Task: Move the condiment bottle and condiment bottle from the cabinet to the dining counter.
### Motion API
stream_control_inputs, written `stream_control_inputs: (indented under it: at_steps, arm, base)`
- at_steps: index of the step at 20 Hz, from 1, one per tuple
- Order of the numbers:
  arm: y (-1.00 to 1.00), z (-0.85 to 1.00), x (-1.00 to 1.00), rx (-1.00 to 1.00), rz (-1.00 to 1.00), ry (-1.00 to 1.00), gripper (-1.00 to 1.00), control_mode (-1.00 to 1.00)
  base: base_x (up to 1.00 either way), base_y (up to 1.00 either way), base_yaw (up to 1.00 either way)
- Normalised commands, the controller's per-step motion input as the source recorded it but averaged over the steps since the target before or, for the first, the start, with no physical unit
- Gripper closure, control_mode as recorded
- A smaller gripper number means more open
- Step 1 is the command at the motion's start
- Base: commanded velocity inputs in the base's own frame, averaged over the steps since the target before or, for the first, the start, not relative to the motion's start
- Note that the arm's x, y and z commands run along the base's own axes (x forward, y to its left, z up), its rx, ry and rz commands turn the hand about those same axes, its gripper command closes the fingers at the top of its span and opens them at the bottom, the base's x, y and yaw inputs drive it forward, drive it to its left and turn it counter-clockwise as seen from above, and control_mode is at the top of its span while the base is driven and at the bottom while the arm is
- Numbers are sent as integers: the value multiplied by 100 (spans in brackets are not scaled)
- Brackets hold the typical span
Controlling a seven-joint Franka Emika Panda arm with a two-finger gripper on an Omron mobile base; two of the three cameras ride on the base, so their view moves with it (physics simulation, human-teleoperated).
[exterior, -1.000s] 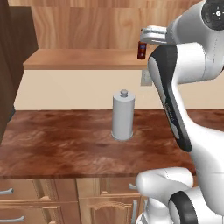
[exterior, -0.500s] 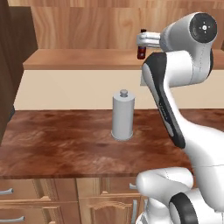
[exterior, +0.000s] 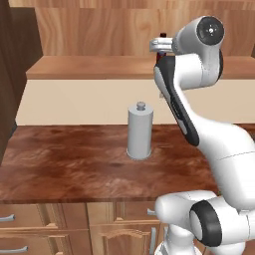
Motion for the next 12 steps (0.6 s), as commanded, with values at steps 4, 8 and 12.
stream_control_inputs:
  at_steps: [4,8,12]
  arm:
    - [-15,0,65,-3,0,11,-100,-100]
    - [-21,0,54,-2,0,7,-100,-100]
    - [-18,-3,46,-2,0,1,-100,-100]
  base:
    - [0,0,0]
    - [0,0,0]
    - [0,0,0]
